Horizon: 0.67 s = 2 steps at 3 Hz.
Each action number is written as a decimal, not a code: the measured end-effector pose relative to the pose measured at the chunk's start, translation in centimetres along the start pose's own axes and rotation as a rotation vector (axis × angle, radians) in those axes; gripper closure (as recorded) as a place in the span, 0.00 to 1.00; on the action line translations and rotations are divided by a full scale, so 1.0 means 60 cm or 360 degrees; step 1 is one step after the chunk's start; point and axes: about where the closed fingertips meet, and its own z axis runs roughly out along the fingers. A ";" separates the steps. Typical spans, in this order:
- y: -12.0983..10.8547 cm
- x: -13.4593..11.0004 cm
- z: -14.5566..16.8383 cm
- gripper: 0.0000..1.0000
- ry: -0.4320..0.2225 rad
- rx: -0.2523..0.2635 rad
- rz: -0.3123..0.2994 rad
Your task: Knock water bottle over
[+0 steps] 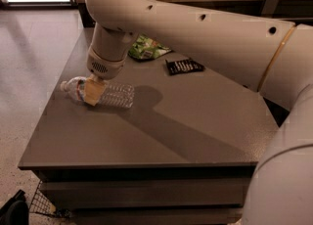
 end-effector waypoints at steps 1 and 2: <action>0.001 0.000 0.000 0.59 0.0001 0.0000 -0.0002; 0.003 -0.001 0.000 0.36 0.0001 0.0000 -0.0005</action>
Offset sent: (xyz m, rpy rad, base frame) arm -0.0007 0.0003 0.0002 -0.0005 -0.0004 0.0013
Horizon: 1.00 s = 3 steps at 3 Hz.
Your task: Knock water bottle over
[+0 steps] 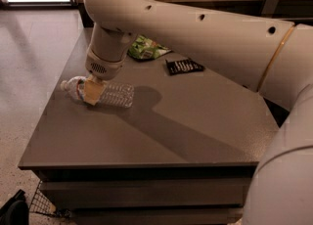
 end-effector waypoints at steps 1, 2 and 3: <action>0.001 0.000 0.000 0.13 0.0001 0.0000 -0.0003; 0.003 -0.001 -0.001 0.00 0.0001 0.0000 -0.0005; 0.003 -0.001 -0.001 0.00 0.0001 0.0000 -0.0005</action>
Offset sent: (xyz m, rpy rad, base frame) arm -0.0008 0.0003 0.0002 -0.0005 -0.0005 0.0015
